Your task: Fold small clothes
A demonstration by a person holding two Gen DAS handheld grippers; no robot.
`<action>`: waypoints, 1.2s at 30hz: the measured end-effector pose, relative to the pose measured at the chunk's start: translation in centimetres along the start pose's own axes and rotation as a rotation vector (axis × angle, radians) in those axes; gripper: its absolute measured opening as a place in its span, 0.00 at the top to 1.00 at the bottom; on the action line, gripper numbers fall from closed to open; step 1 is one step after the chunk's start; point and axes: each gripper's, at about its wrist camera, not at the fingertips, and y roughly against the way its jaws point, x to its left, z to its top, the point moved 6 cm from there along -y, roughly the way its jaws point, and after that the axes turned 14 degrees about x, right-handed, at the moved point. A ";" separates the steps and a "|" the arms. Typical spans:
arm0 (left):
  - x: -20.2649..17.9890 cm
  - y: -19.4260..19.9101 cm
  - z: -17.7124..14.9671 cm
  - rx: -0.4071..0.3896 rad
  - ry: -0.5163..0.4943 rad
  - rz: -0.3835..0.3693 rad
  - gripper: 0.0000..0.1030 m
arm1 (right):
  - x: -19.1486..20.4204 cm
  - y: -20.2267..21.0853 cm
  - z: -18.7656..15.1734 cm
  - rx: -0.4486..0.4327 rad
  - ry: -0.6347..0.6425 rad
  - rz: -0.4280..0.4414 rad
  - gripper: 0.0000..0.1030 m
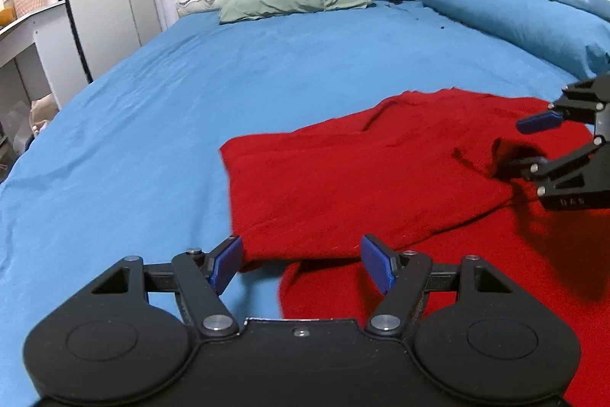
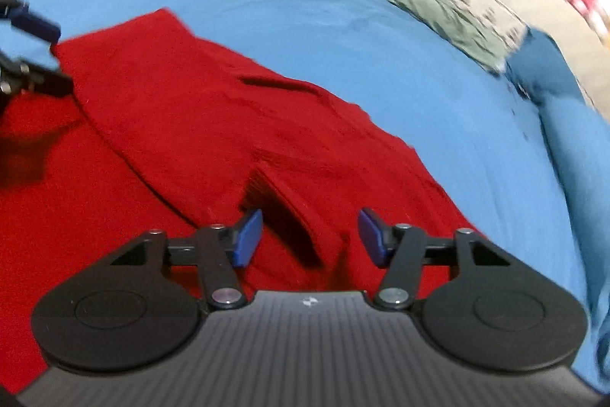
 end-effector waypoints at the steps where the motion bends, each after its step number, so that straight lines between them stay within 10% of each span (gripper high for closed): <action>1: 0.4 -0.1 -0.4 0.005 0.004 -0.001 0.29 | 0.4 -0.2 0.2 -0.001 0.019 -0.002 0.42; 3: 0.9 -0.4 -0.8 0.015 0.015 0.001 0.29 | 0.9 -0.7 0.5 0.011 0.058 0.007 0.75; 5: 1.2 -0.7 -1.1 0.024 0.021 0.001 0.29 | 1.0 -0.9 0.8 0.028 0.063 0.015 0.79; 15: 1.1 -2.9 0.5 0.011 0.065 0.002 0.29 | -11.0 2.7 0.1 -0.074 -0.403 -0.087 0.81; 20: 1.0 -4.6 1.5 0.049 0.119 -0.044 0.51 | -16.0 3.9 -4.1 -0.089 -0.605 -0.148 0.81; 28: 1.7 -3.4 0.1 0.076 0.167 -0.018 0.57 | -15.8 -0.2 -11.3 0.036 -0.741 -0.050 0.80; 31: 0.9 -1.6 0.2 0.034 0.107 -0.007 0.43 | -15.4 -0.9 -13.0 0.107 -0.751 -0.041 0.73; 33: -0.2 0.3 0.5 -0.045 0.045 -0.007 0.23 | -15.3 0.2 -14.1 0.118 -0.740 -0.080 0.37; 36: -2.5 2.2 2.0 -0.117 -0.023 -0.058 0.14 | -14.1 2.7 -13.9 0.025 -0.698 -0.141 0.17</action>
